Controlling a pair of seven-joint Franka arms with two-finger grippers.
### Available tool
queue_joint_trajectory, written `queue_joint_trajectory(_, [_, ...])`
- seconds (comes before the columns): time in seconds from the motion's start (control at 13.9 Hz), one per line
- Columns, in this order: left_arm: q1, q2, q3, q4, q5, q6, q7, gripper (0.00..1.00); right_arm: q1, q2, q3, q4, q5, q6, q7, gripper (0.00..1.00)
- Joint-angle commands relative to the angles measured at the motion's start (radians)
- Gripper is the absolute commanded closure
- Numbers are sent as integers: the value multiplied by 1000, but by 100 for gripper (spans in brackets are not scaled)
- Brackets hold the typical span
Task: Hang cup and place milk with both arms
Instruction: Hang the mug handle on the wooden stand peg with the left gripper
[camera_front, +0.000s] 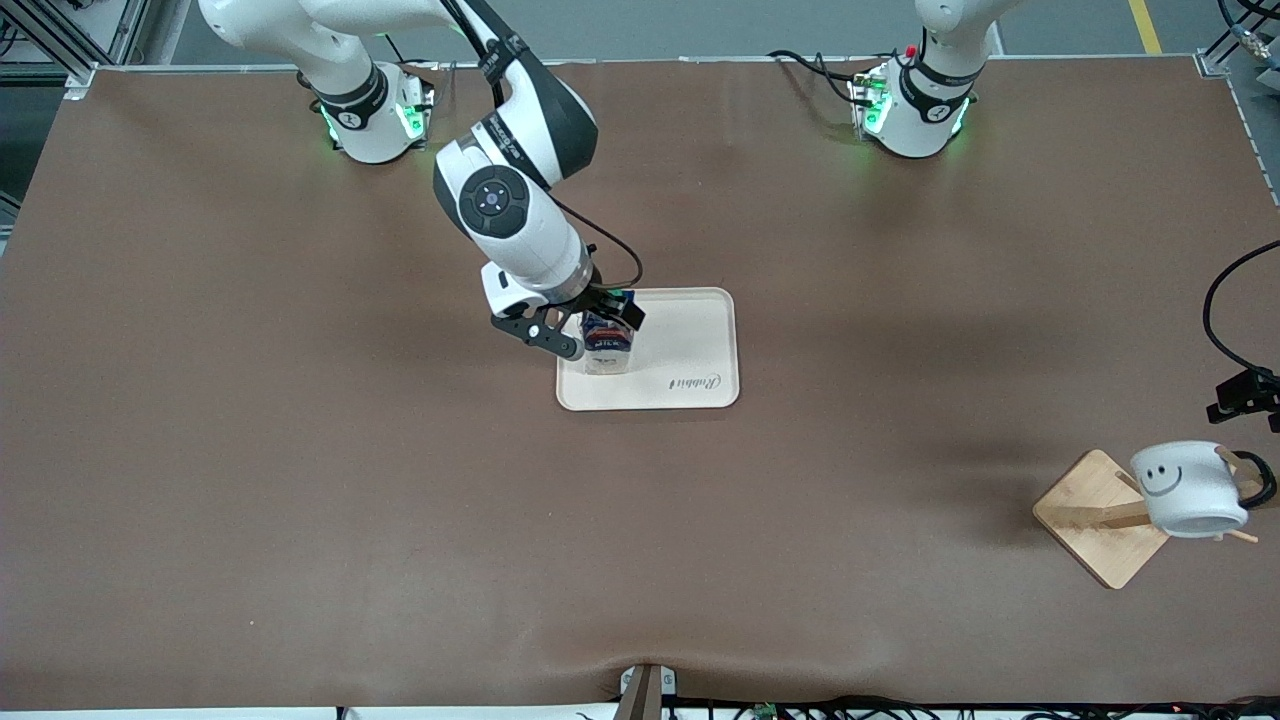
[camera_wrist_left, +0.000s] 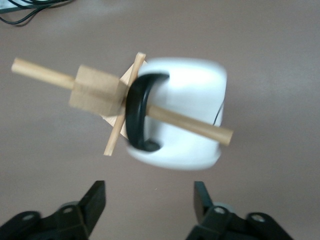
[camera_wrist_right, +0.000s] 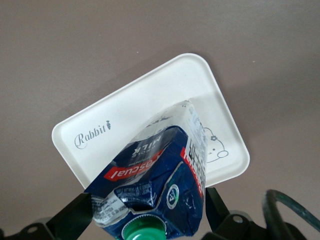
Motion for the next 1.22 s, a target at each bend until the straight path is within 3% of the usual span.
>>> queue_joint_trajectory(0.0, [-3,-27,-16,11,-8,-23,-49,0,-5,27,-3,37,23,-19,4,0])
queue_joint_trajectory(0.57, [-3,-104,-148,14,29,-201,-368,0,-34,20,-7,83,20,-146,-31,0])
queue_joint_trajectory(1.15, [4,-155,-173,28,49,-265,-390,0,-35,24,-6,88,24,-146,-39,0])
